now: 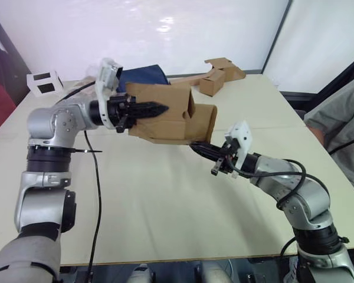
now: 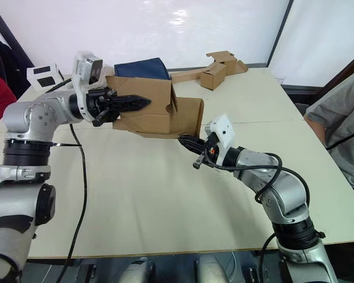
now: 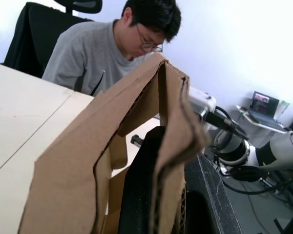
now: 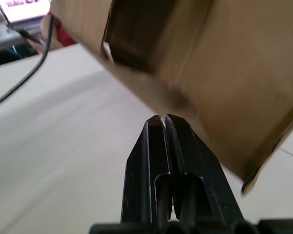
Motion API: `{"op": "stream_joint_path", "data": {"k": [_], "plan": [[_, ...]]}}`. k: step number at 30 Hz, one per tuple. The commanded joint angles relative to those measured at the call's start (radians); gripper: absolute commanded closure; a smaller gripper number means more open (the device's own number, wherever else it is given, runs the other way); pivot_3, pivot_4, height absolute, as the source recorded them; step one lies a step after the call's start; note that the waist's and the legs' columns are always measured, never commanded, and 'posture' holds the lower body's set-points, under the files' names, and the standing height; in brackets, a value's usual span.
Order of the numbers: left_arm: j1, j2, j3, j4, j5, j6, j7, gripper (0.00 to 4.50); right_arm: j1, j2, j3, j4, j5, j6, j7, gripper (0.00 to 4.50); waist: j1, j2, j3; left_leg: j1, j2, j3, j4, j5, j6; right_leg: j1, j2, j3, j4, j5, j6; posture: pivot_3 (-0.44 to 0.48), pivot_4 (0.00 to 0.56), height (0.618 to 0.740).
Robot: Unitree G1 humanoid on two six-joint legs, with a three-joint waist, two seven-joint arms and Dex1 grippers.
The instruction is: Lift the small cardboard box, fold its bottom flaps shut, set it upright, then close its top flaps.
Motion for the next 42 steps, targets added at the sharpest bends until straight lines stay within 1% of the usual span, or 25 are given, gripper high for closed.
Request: {"op": "stream_joint_path", "data": {"k": [1, 16, 18, 22, 24, 27, 29, 31, 37, 42], "plan": [[0.01, 0.005, 0.013, -0.048, -0.032, 0.015, -0.003, 4.5, -0.041, 0.037, -0.031, -0.019, 0.049, 0.011, -0.013, 4.44, -0.001, 0.0, 0.0, 0.0, 0.0, 0.0, 0.0, 0.0, 0.0, 0.0, 0.0, 0.0, 0.0, 0.0, 0.0, 0.0, 0.15, 0.74], [0.027, -0.008, 0.014, -0.063, -0.041, 0.016, 0.018, 4.5, -0.096, 0.102, 0.009, 0.004, 0.041, 0.011, 0.008, 4.44, -0.001, 0.0, 0.0, 0.0, 0.0, 0.0, 0.0, 0.0, 0.0, 0.0, 0.0, 0.0, 0.0, 0.0, 0.0, 0.0, 0.15, 0.74], [0.028, -0.007, 0.016, -0.063, -0.04, 0.014, 0.019, 4.5, -0.096, 0.098, 0.004, -0.001, 0.043, 0.014, 0.013, 4.44, -0.001, 0.0, 0.0, 0.0, 0.0, 0.0, 0.0, 0.0, 0.0, 0.0, 0.0, 0.0, 0.0, 0.0, 0.0, 0.0, 0.15, 0.74], [0.029, -0.004, 0.023, -0.051, -0.033, 0.001, 0.028, 4.5, -0.078, 0.044, 0.026, -0.018, 0.005, -0.011, 0.067, 4.44, 0.0, 0.0, 0.0, 0.0, 0.0, 0.0, 0.0, 0.0, 0.0, 0.0, 0.0, 0.0, 0.0, 0.0, 0.0, 0.0, 0.15, 0.74], [0.031, -0.002, 0.025, -0.054, -0.036, 0.004, 0.032, 4.5, -0.074, 0.034, 0.011, -0.019, 0.015, -0.013, 0.078, 4.44, -0.001, 0.0, 0.0, 0.0, 0.0, 0.0, 0.0, 0.0, 0.0, 0.0, 0.0, 0.0, 0.0, 0.0, 0.0, 0.0, 0.15, 0.74], [0.041, 0.001, 0.028, -0.067, -0.044, 0.013, 0.039, 4.5, -0.086, 0.016, -0.048, -0.012, 0.048, -0.01, 0.083, 4.44, -0.001, 0.0, 0.0, 0.0, 0.0, 0.0, 0.0, 0.0, 0.0, 0.0, 0.0, 0.0, 0.0, 0.0, 0.0, 0.0, 0.15, 0.74], [0.044, 0.001, 0.029, -0.069, -0.046, 0.015, 0.041, 4.5, -0.102, 0.018, -0.092, 0.009, 0.053, -0.019, 0.062, 4.44, -0.001, 0.0, 0.0, 0.0, 0.0, 0.0, 0.0, 0.0, 0.0, 0.0, 0.0, 0.0, 0.0, 0.0, 0.0, 0.0, 0.15, 0.74], [0.045, -0.001, 0.026, -0.066, -0.046, 0.014, 0.043, 4.5, -0.114, 0.028, -0.115, 0.04, 0.023, -0.047, 0.028, 4.44, -0.001, 0.0, 0.0, 0.0, 0.0, 0.0, 0.0, 0.0, 0.0, 0.0, 0.0, 0.0, 0.001, 0.0, 0.0, 0.0, 0.15, 0.74], [0.047, -0.01, 0.013, -0.064, -0.041, 0.008, 0.042, 4.5, -0.155, 0.093, -0.142, 0.061, 0.044, -0.071, -0.028, 4.44, -0.002, 0.0, 0.0, 0.0, 0.0, 0.0, 0.0, 0.0, 0.0, 0.0, 0.0, 0.0, 0.001, 0.0, 0.0, 0.0, 0.15, 0.74], [0.045, -0.015, 0.015, -0.06, -0.04, 0.004, 0.04, 4.5, -0.173, 0.118, -0.143, 0.05, 0.068, -0.058, -0.043, 4.44, -0.002, 0.0, 0.0, 0.0, 0.0, 0.0, 0.0, 0.002, -0.003, -0.001, 0.0, 0.0, 0.001, 0.0, 0.0, 0.0, 0.15, 0.74]]}}
